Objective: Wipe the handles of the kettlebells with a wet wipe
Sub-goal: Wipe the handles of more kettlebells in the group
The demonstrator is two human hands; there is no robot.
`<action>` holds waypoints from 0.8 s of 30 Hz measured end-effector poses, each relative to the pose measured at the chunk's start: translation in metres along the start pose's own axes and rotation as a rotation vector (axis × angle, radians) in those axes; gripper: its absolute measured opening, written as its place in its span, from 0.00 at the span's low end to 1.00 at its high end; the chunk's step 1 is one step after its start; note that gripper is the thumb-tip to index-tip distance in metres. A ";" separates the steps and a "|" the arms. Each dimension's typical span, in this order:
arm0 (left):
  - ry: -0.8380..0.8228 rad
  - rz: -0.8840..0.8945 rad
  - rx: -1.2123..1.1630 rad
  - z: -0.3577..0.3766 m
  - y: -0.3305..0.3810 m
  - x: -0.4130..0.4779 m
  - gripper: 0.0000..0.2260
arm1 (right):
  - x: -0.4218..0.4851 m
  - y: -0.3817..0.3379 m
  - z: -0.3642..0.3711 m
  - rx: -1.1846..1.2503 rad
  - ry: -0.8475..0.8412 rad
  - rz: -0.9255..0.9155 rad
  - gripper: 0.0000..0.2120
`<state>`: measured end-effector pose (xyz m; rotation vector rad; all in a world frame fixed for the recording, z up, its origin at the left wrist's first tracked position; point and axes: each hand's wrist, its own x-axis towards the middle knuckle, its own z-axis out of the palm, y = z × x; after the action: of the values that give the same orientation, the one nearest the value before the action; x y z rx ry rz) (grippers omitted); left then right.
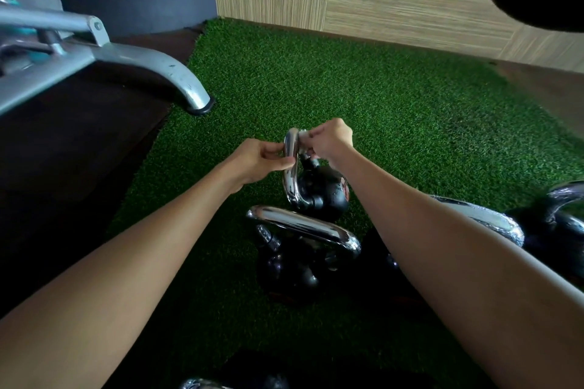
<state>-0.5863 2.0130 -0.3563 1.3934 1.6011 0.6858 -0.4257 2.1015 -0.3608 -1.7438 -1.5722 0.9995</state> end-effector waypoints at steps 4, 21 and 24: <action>0.010 0.026 0.025 0.003 0.001 0.003 0.28 | 0.002 0.015 0.008 -0.207 0.053 -0.034 0.04; -0.100 0.159 0.203 0.024 0.058 0.047 0.38 | -0.011 0.019 -0.065 -0.191 -0.060 0.174 0.08; -0.170 0.147 0.411 0.028 0.075 0.073 0.28 | -0.024 0.021 -0.082 -0.054 -0.134 0.225 0.08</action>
<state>-0.5241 2.0960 -0.3239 1.8286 1.5698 0.3168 -0.3466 2.0801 -0.3293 -1.9597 -1.5189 1.2148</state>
